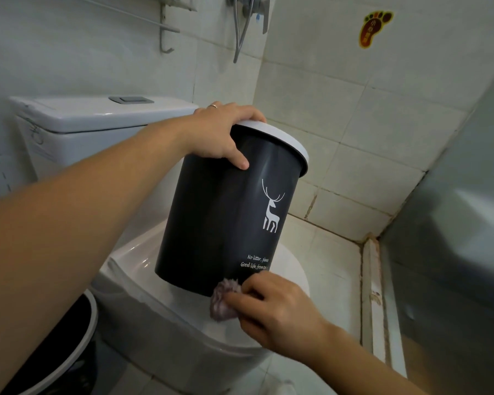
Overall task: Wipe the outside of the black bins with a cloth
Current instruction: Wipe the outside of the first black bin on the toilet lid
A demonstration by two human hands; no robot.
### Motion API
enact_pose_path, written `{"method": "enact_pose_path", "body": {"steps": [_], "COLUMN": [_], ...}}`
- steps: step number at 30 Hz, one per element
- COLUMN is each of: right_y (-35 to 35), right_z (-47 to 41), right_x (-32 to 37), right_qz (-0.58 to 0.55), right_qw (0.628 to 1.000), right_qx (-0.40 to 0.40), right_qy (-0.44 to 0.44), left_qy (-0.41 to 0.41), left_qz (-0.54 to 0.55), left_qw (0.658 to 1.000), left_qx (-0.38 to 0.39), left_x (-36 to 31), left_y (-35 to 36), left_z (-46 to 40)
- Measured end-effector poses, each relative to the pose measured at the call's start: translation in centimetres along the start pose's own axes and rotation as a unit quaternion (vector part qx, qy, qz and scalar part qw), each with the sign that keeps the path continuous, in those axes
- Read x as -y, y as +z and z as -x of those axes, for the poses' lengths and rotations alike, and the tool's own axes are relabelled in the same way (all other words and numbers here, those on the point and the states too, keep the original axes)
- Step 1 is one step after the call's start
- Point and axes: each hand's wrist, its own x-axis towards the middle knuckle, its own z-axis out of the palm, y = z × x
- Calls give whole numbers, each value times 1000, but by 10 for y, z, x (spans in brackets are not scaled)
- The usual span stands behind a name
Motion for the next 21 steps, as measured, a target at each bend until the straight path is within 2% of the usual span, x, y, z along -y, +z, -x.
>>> {"method": "enact_pose_path", "body": {"steps": [3,9,15,21], "right_y": [-2,-14,-20,-34], "right_z": [2,-8,-15,-13], "right_x": [2,-4,7,37], "right_qz": [-12,-20,-37,-125], "right_qw": [1000,984,961,922], "right_qx": [7,-143,-194,-222], "right_qy": [-5,104,193,292], "left_qy": [2,-18,-17,7], "left_qz": [-3,19,39,20], "left_qw": [1000,999,998,1000], "left_qx": [-4,-18,-37,24], "left_x": [1,4,3,-5], "left_y": [0,-5,-18,-38], "left_z": [1,8,29,78]}}
